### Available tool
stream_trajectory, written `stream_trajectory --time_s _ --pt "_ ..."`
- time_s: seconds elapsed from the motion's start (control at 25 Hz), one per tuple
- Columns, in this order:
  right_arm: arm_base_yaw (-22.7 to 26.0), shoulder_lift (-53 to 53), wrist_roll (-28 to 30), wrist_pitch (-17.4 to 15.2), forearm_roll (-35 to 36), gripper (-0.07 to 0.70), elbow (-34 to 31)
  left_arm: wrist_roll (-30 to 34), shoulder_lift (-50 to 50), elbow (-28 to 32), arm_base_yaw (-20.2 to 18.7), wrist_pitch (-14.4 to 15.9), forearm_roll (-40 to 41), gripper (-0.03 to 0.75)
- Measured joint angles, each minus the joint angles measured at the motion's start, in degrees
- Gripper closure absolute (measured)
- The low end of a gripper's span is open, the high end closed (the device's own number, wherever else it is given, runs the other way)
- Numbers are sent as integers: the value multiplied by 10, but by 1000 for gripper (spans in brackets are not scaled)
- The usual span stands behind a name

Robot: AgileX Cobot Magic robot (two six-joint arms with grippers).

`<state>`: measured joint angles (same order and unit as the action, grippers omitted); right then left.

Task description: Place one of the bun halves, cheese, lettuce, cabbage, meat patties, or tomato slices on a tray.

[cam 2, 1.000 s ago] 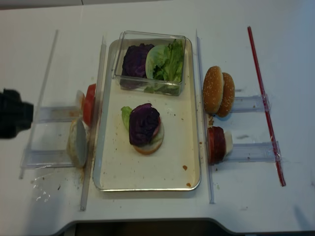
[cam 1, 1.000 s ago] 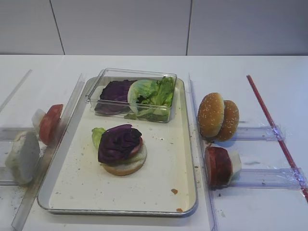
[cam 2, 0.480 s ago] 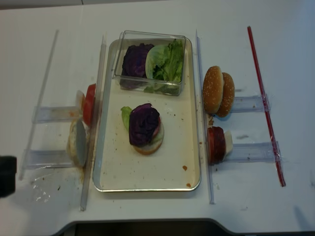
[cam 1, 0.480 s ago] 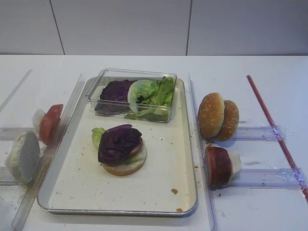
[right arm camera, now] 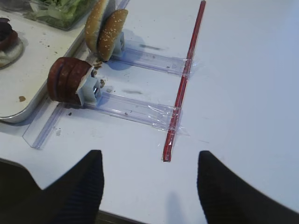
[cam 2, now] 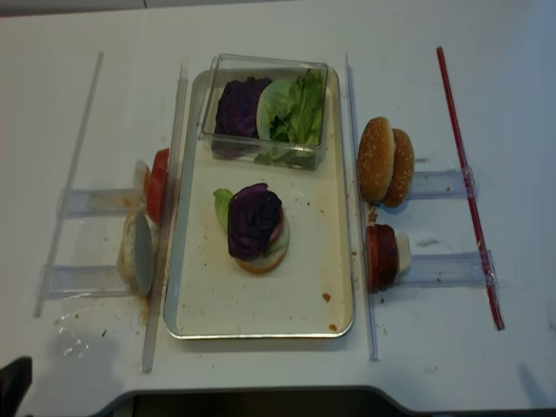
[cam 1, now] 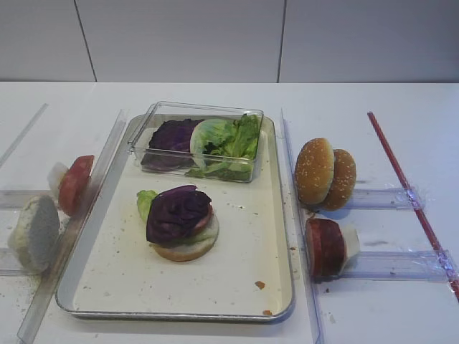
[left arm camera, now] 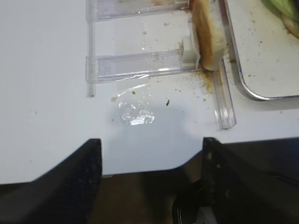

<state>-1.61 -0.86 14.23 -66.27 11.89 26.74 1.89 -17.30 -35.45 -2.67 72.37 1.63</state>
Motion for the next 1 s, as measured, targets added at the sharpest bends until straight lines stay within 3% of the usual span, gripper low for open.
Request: stream_trajectory --time_s 0.24,0.56,0.76,1.0 --pt "0 0 0 0 0 176 0 0 73 52 0 2 0 280" --pt "0 0 0 0 0 176 0 0 173 56 0 -6 0 280" --pt "0 0 0 0 0 176 0 -10 182 57 0 -9 0 280" --pt "0 0 0 0 0 176 0 -13 182 78 0 -41 0 283"
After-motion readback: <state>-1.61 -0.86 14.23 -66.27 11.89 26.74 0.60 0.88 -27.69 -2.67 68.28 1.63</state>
